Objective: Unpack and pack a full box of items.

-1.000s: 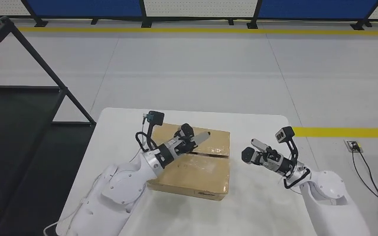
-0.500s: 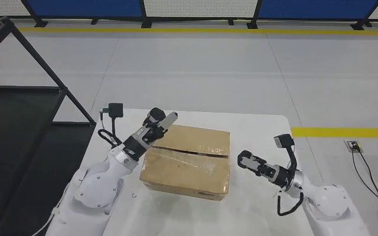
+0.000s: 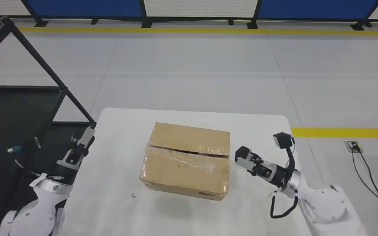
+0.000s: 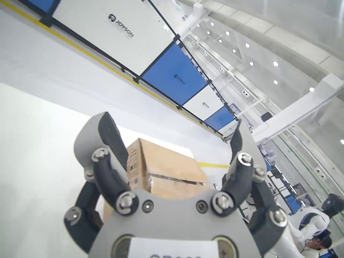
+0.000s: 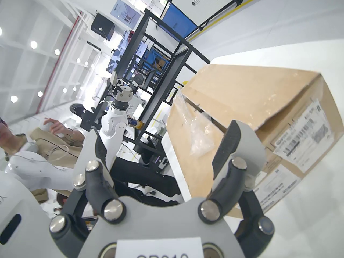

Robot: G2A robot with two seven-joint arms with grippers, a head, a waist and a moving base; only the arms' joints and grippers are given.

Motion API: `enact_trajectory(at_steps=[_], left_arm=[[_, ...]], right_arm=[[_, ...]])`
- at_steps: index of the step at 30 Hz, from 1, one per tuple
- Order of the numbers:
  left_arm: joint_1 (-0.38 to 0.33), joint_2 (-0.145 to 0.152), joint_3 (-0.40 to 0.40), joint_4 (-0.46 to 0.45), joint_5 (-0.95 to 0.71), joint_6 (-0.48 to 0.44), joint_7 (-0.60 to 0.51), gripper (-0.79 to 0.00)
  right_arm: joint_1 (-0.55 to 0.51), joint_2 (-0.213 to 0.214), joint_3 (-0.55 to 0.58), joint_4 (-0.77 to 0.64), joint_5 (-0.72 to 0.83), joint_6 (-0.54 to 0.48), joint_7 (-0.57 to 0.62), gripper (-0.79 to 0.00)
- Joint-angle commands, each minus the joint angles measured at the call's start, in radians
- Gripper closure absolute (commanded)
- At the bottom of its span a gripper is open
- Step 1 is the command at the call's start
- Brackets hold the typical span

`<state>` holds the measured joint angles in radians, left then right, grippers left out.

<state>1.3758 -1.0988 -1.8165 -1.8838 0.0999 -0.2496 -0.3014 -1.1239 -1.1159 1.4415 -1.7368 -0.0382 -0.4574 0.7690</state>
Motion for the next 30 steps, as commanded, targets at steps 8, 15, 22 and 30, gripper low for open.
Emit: enact_trajectory(at_steps=[8, 15, 22, 30], left_arm=[[0.048, 0.002, -0.023, 0.032, -0.046, -0.026, -0.057, -0.785], [0.044, 0.002, 0.005, 0.038, -0.046, -0.037, -0.072, -0.785], [0.050, 0.001, 0.029, 0.035, -0.042, -0.054, -0.078, -0.785], [0.064, 0.000, 0.044, 0.022, -0.036, -0.059, -0.082, -0.785]], right_arm=[[-0.181, -0.010, -0.178, -0.352, -1.011, 0.259, -0.346, -0.785], [-0.217, -0.020, -0.271, -0.390, -1.230, 0.402, -0.392, -0.785], [-0.221, -0.024, -0.274, -0.373, -1.341, 0.506, -0.409, -0.785], [-0.205, -0.057, -0.558, -0.332, -2.080, 0.725, -0.382, -0.785]])
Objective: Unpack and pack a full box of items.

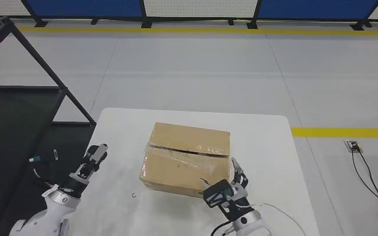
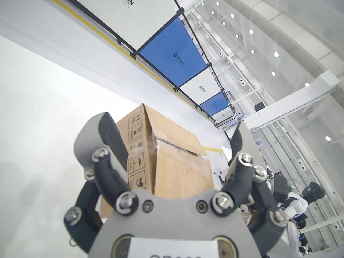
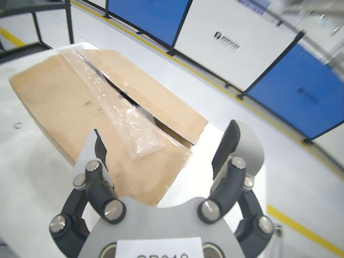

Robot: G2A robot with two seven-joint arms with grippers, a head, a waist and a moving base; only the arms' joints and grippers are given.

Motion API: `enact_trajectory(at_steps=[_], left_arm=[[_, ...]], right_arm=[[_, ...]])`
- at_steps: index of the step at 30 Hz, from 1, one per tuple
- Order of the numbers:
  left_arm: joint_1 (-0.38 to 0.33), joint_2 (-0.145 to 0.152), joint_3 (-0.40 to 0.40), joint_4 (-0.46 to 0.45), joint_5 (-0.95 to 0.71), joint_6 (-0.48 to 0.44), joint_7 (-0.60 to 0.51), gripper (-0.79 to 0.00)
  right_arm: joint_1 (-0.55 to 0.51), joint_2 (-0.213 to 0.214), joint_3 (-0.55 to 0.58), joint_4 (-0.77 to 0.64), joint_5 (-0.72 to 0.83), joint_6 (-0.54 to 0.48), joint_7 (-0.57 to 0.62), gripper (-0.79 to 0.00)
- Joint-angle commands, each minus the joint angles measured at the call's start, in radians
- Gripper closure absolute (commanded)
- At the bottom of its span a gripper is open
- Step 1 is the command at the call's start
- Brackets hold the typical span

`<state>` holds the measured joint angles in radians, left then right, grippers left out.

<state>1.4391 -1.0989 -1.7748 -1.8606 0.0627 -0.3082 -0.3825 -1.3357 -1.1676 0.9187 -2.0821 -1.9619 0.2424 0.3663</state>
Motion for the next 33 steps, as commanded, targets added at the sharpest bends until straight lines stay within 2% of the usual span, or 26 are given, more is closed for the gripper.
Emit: enact_trajectory(at_steps=[1, 4, 6, 7, 8, 11, 14, 18, 33], left_arm=[[0.002, 0.000, 0.004, -0.002, 0.002, 0.001, 0.000, -0.785], [0.004, -0.001, 0.008, -0.004, 0.004, 0.001, 0.002, -0.785], [0.005, -0.001, 0.011, -0.006, 0.005, -0.001, 0.001, -0.785], [0.007, -0.001, 0.013, -0.007, 0.004, -0.001, 0.001, -0.785], [0.008, -0.001, 0.015, -0.008, 0.006, -0.001, 0.001, -0.785], [0.010, -0.001, 0.016, -0.010, 0.006, -0.003, 0.003, -0.785], [0.012, -0.001, 0.015, -0.011, 0.003, -0.004, 0.005, -0.785], [0.013, -0.001, 0.011, -0.011, -0.002, -0.003, 0.007, -0.785], [0.003, 0.000, 0.006, 0.004, -0.014, -0.009, 0.003, -0.785]], right_arm=[[0.013, -0.013, -0.061, 0.029, -0.222, 0.057, 0.049, -0.785], [0.036, -0.039, -0.136, 0.066, -0.362, 0.107, 0.128, -0.785], [0.054, -0.056, -0.164, 0.087, -0.436, 0.130, 0.189, -0.717], [0.062, -0.064, -0.179, 0.095, -0.459, 0.134, 0.213, -0.717], [0.071, -0.072, -0.190, 0.103, -0.479, 0.135, 0.234, -0.659], [0.092, -0.093, -0.209, 0.126, -0.534, 0.125, 0.295, -0.628], [0.109, -0.111, -0.223, 0.143, -0.560, 0.092, 0.331, -0.576], [0.127, -0.133, -0.234, 0.162, -0.577, 0.041, 0.367, -0.560], [0.155, -0.199, -0.218, 0.211, -0.618, -0.063, 0.468, -0.419]])
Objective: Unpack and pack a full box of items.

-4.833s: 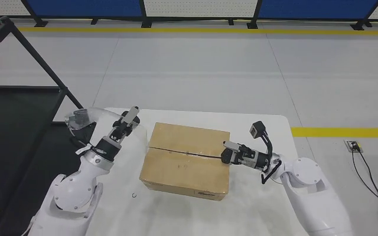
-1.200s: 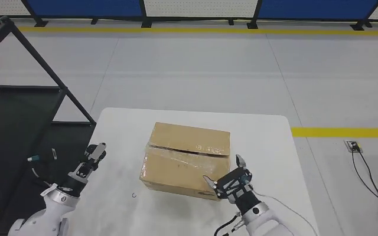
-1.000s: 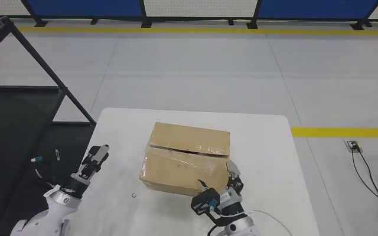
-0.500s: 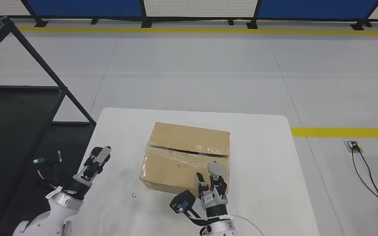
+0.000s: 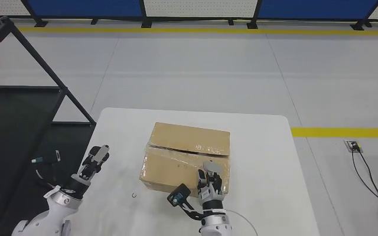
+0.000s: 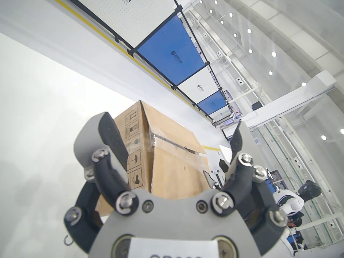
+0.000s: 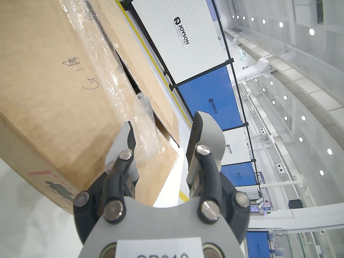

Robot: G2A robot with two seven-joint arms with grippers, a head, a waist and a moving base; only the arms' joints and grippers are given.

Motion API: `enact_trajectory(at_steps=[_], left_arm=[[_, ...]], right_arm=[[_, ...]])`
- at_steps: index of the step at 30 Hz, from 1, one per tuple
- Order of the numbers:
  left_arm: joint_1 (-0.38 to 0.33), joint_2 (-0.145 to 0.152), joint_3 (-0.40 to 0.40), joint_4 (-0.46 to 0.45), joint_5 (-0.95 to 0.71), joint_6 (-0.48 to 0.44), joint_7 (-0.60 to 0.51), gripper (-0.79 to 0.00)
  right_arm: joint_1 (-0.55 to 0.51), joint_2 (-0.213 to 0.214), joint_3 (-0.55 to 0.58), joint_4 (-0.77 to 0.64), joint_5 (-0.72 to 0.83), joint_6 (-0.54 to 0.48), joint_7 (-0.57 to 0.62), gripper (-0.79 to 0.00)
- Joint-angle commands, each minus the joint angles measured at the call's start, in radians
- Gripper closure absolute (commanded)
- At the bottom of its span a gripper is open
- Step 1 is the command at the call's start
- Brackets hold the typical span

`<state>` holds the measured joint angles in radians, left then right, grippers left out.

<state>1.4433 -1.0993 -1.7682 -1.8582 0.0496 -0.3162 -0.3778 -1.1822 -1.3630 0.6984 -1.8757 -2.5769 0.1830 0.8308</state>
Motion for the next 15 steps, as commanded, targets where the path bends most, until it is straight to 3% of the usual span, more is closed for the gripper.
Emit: enact_trajectory(at_steps=[1, 7, 15], left_arm=[[-0.002, 0.000, -0.001, 0.002, -0.001, -0.001, -0.002, -0.785], [-0.008, 0.001, -0.002, 0.010, -0.005, -0.005, -0.007, -0.785], [-0.018, 0.002, -0.001, 0.019, -0.008, -0.009, -0.012, -0.785]], right_arm=[[0.004, -0.008, 0.004, 0.008, -0.005, -0.003, 0.008, -0.403], [0.007, -0.030, 0.013, 0.034, -0.018, -0.014, 0.026, -0.422], [0.006, -0.057, 0.021, 0.056, -0.034, -0.044, 0.033, -0.379]])
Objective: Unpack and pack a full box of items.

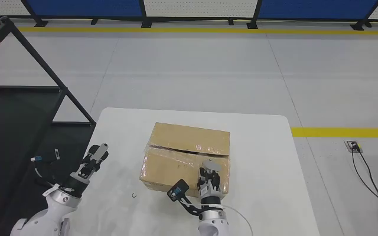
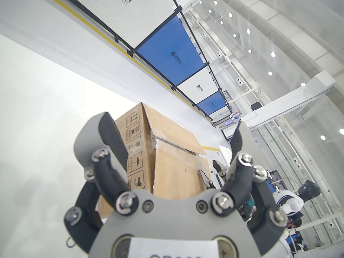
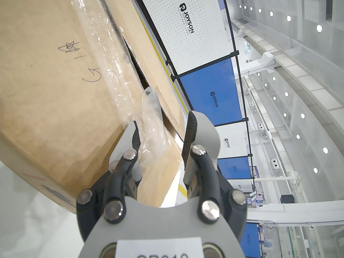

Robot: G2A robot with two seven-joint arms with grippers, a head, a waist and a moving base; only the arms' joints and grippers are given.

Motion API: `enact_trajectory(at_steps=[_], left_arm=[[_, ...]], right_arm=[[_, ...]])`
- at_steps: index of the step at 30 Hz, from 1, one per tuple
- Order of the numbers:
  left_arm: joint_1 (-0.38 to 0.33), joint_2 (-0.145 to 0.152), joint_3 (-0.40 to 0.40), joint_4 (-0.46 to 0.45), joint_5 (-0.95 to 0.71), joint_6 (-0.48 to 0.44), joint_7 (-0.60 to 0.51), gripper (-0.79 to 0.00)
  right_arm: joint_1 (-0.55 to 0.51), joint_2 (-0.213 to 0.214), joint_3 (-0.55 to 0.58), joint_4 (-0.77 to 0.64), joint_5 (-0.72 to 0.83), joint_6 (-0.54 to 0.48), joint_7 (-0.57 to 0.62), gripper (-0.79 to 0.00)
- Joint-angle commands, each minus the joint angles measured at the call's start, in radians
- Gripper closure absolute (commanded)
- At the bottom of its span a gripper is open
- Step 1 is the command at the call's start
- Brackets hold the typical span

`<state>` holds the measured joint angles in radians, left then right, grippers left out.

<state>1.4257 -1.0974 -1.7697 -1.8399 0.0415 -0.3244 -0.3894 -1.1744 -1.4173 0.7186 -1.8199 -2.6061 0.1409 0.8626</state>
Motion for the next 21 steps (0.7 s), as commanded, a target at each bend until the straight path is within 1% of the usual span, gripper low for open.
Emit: enact_trajectory(at_steps=[1, 9, 12, 15, 17, 18, 20, 21], left_arm=[[-0.001, 0.000, 0.000, 0.001, 0.000, -0.001, 0.000, -0.785], [0.001, 0.001, 0.000, -0.002, 0.001, -0.001, 0.001, -0.785], [0.002, 0.001, -0.002, -0.003, 0.001, -0.001, 0.003, -0.785], [0.004, 0.001, -0.002, -0.005, 0.001, -0.001, 0.006, -0.785], [0.005, 0.001, -0.002, -0.005, 0.001, -0.001, 0.006, -0.785], [0.005, 0.001, -0.002, -0.006, 0.003, 0.000, 0.005, -0.785], [0.005, 0.001, -0.002, -0.008, 0.004, 0.002, 0.005, -0.785], [0.005, 0.001, -0.001, -0.008, 0.004, 0.003, 0.005, -0.785]], right_arm=[[-0.004, -0.005, 0.002, 0.000, -0.006, -0.003, -0.002, -0.379], [-0.017, -0.027, 0.023, 0.013, -0.052, 0.006, 0.022, -0.382], [-0.012, -0.037, 0.032, 0.025, -0.061, 0.008, 0.029, -0.363], [-0.011, -0.046, 0.038, 0.032, -0.070, 0.012, 0.034, -0.274], [-0.013, -0.052, 0.043, 0.034, -0.074, 0.015, 0.035, -0.231], [-0.015, -0.054, 0.046, 0.035, -0.074, 0.017, 0.035, -0.182], [-0.019, -0.059, 0.052, 0.033, -0.077, 0.024, 0.035, -0.123], [-0.022, -0.062, 0.056, 0.032, -0.077, 0.028, 0.034, -0.111]])
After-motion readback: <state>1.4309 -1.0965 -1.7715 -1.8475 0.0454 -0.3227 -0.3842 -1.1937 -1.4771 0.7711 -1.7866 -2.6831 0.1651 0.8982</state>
